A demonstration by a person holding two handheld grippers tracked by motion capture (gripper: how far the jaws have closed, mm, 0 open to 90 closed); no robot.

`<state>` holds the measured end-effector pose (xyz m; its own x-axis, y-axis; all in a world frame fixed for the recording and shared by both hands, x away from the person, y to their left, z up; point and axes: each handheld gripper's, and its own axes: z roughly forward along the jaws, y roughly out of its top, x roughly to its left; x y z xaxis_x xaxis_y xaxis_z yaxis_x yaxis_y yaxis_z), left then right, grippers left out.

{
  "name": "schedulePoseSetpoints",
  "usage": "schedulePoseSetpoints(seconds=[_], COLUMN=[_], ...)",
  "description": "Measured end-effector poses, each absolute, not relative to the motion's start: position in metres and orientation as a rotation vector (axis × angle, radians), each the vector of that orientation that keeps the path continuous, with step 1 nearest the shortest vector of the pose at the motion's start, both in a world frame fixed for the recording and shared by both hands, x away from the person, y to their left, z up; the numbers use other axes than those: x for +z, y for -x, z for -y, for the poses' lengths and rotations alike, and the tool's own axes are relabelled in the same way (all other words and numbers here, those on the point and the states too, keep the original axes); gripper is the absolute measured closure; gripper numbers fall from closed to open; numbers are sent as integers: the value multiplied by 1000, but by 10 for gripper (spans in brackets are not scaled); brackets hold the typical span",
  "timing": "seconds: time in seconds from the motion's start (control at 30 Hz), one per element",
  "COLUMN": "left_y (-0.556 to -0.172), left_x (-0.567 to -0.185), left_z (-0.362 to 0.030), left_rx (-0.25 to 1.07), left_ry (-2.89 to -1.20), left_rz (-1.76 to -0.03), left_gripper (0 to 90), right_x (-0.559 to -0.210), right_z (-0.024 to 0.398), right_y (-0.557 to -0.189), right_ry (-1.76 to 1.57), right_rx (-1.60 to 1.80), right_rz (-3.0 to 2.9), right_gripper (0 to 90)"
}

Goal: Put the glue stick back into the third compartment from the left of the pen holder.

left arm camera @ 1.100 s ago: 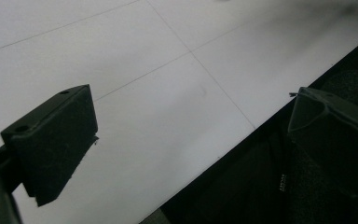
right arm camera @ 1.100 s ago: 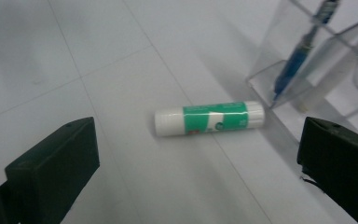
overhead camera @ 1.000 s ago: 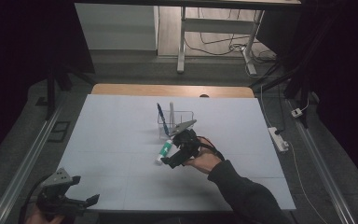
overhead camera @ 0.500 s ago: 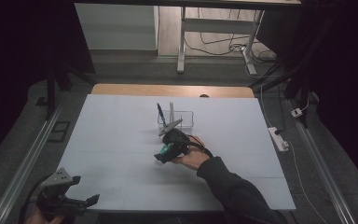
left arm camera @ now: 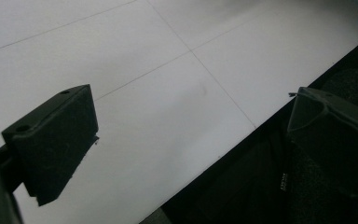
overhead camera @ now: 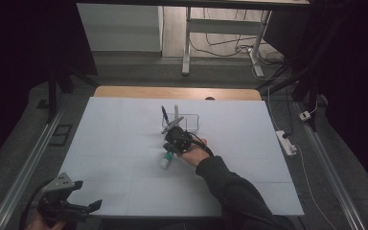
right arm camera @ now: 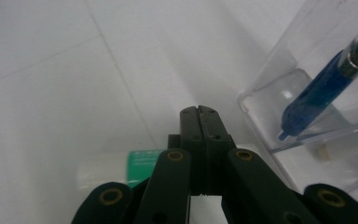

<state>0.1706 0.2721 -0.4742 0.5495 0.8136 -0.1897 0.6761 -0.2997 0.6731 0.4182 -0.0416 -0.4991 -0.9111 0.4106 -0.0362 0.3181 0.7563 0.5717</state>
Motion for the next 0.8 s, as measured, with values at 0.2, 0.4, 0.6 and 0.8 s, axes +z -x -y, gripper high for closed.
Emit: schedulePoseSetpoints(seconds=[0.2,0.4,0.6,0.8], left_y=[-171,-170,-170,-170], left_x=[-474,-474,-474,-474], left_z=[-272,-272,-272,-272], left_rx=[243,244,241,240], left_ry=[-2059,-2060,-2061,-2061], left_rz=[-1195,-1194,-1194,-1195], left_gripper=[21,21,21,21], right_x=[-505,-507,-505,-505], right_z=[40,43,50,61], right_y=[-424,-424,-423,-422], right_ry=[-599,-600,-607,-625], right_rx=[847,811,796,778], right_rz=[-2798,-2808,-2816,-2823], right_gripper=[896,895,895,895])
